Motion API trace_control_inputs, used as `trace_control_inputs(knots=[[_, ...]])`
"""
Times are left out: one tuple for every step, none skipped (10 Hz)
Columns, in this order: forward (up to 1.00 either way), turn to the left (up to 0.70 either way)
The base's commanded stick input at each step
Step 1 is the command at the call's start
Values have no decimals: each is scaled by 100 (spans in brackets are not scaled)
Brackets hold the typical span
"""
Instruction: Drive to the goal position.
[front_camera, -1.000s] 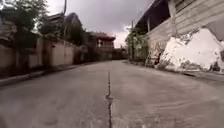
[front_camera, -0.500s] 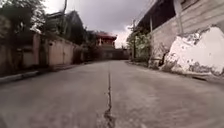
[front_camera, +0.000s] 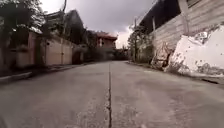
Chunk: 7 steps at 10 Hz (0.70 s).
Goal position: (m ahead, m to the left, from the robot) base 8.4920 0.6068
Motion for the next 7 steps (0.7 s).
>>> trace_control_inputs(knots=[[100,0],[100,0],[100,0],[100,0],[100,0],[100,0],[100,0]])
